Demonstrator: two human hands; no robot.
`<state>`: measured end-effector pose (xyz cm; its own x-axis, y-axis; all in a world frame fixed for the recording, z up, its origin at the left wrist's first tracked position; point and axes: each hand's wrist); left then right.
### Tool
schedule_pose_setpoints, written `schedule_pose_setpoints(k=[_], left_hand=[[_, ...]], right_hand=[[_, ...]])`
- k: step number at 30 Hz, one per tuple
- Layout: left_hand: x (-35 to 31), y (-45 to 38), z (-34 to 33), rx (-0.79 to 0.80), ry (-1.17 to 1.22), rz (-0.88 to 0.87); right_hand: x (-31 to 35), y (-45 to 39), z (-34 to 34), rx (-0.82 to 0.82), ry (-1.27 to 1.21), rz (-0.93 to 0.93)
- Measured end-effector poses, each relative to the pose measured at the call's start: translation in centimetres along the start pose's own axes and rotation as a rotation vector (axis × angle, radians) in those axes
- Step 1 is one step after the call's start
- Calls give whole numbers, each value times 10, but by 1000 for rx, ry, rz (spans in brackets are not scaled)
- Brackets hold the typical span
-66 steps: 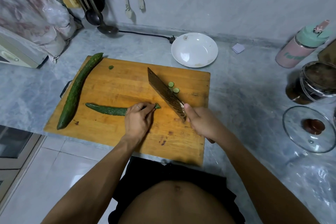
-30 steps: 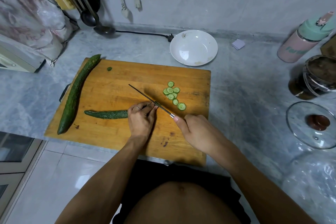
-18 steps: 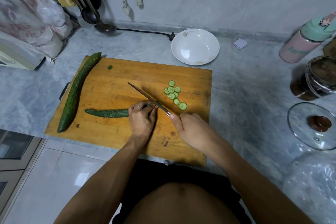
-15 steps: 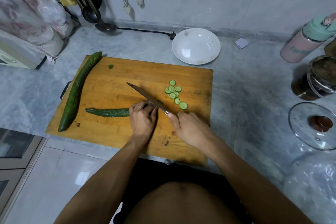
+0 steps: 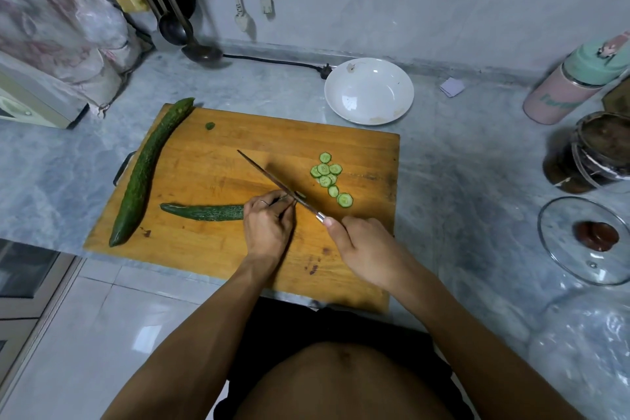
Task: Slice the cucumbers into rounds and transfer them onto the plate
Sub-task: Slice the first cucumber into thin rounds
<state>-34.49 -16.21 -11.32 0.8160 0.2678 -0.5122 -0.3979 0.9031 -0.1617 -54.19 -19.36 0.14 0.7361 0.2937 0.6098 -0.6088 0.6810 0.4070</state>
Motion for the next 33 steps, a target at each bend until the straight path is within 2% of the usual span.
schedule_pose_setpoints(k=[5, 21, 33], left_hand=[[1, 1, 0, 25, -5, -3], [-1, 1, 0, -31, 17, -14], [0, 2, -3, -23, -23, -22]], right_hand=[[5, 6, -5, -26, 18, 4], [3, 4, -4, -23, 40, -38], [10, -19, -28, -24, -72, -90]])
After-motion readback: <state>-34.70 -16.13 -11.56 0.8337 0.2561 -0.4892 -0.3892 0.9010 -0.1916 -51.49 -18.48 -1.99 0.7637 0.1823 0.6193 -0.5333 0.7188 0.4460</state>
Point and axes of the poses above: each hand's wrist, its own y-axis away from the middle knuckle, its own z-axis out of the back of the hand, x = y × z, and after that the axes turned 5 degrees about x, right-handed
